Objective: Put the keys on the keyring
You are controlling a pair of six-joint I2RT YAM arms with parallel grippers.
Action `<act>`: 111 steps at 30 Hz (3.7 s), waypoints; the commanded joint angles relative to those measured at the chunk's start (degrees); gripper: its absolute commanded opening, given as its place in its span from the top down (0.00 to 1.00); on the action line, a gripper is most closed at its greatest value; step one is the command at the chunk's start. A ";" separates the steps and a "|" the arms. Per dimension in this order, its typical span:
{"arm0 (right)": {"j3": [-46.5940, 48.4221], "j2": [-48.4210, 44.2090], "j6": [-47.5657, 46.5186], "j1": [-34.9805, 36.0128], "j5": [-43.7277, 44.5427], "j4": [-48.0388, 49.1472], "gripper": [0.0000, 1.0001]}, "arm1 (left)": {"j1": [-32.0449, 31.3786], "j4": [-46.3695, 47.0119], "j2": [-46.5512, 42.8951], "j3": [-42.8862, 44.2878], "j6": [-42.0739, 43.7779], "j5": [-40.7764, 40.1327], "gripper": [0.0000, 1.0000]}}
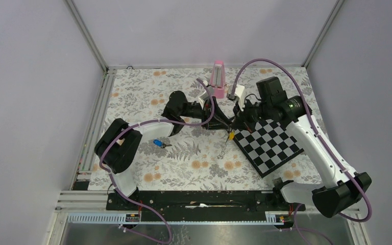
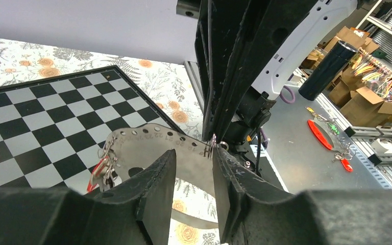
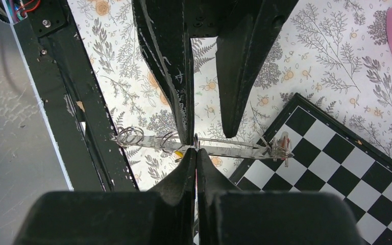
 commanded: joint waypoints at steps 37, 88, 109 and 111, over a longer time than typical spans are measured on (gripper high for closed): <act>-6.58 -9.52 5.10 -3.95 -8.80 13.32 0.64 | 0.23 30.11 1.44 -3.31 -23.02 -3.30 1.00; 5.40 1.12 -2.28 -1.81 -1.86 -7.02 1.00 | -1.18 4.93 1.94 5.40 -4.71 1.28 0.73; 3.86 0.66 -0.90 -1.74 -2.30 -4.50 1.00 | -2.75 4.13 3.09 5.50 -4.56 2.72 1.00; 3.49 0.27 -0.50 -1.79 -2.25 -3.74 1.00 | -2.76 4.71 3.02 5.08 -4.82 2.53 1.00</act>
